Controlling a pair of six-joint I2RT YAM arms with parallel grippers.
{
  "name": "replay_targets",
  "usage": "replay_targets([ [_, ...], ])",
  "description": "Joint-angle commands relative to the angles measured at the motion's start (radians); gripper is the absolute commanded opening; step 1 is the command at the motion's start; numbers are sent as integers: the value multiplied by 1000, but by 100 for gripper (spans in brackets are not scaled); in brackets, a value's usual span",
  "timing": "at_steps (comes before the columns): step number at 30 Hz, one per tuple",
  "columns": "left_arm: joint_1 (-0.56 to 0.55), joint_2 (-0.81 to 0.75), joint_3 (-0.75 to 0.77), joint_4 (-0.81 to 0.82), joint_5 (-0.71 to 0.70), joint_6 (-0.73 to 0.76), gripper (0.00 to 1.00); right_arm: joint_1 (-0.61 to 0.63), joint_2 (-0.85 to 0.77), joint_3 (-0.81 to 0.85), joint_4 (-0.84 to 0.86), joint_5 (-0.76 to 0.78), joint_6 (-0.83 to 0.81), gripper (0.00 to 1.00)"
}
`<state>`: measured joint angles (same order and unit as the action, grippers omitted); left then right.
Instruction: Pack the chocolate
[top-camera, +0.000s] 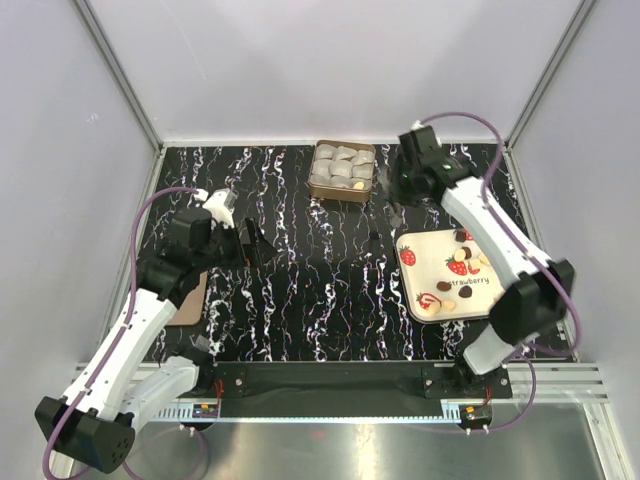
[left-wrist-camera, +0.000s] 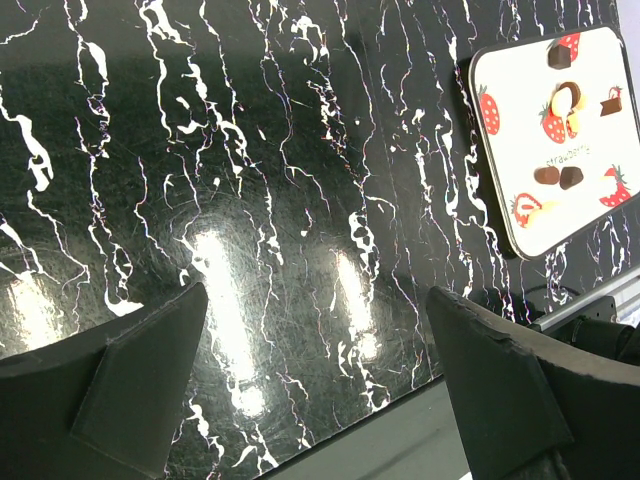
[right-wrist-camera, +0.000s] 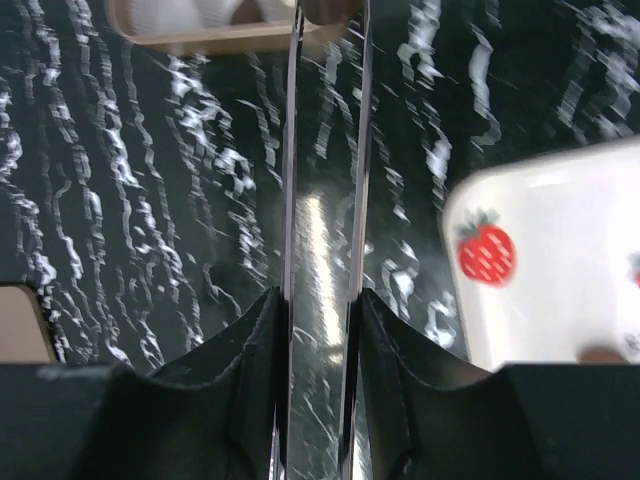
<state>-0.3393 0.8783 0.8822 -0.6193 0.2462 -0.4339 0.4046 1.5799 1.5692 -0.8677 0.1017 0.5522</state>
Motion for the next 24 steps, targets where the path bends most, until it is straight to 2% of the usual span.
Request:
replay_targets([
  [1, 0, -9, 34, 23, -15, 24, 99, 62, 148, 220, 67, -59, -64, 39],
  [5, 0, -10, 44, 6, -27, 34, 99, 106, 388, 441, 38, -82, -109, 39],
  [10, 2, -25, 52, -10, -44, 40, 99, 123, 532, 616, 16, -99, -130, 38],
  [13, 2, -25, 47, -11, -45, 41, 99, 135, 574, 650, 3, -99, -153, 38],
  [24, 0, -16, 40, 3, -39, 38, 99, 152, 586, 597, 38, -126, -181, 38],
])
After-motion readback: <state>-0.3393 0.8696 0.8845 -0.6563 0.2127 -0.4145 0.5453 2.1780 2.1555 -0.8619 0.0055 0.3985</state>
